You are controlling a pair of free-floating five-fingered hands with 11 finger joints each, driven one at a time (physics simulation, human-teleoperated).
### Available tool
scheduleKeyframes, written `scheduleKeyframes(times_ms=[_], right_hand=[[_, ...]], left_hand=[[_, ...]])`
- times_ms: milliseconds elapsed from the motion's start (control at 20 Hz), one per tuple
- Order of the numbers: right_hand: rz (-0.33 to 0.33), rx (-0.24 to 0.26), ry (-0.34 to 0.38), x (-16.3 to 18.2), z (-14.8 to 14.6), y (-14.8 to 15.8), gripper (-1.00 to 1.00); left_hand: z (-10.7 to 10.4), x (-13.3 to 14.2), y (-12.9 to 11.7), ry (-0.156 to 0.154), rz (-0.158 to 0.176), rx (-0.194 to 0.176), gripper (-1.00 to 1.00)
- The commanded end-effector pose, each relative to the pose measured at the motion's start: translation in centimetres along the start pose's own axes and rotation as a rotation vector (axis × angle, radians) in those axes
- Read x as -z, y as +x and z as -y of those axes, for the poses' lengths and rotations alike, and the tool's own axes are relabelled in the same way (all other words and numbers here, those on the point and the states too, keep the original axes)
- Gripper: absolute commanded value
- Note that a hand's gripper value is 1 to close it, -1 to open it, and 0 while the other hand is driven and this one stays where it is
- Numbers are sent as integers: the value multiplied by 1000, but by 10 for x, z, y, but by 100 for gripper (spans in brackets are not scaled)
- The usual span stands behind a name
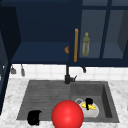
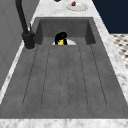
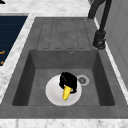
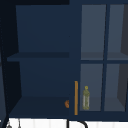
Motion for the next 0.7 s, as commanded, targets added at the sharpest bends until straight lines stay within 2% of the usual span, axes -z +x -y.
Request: scheduleKeyframes(times_ms=[0,50,150,200,250,400,650], right_hand=[[-15,-2,-24,-10,-5,5,100],[-14,-1,-13,-10,-5,2,100],[-32,28,-59,-19,-7,-2,100],[-34,0,-48,-22,0,3,100],[-43,1,-33,-27,7,1,100],[-1,12,-22,-47,20,-4,100],[-6,21,-3,-82,34,-20,100]], left_hand=[[0,0,0,0,0,0,0],[0,0,0,0,0,0,0],[0,0,0,0,0,0,0],[0,0,0,0,0,0,0],[0,0,0,0,0,0,0],[0,0,0,0,0,0,0],[0,0,0,0,0,0,0]])
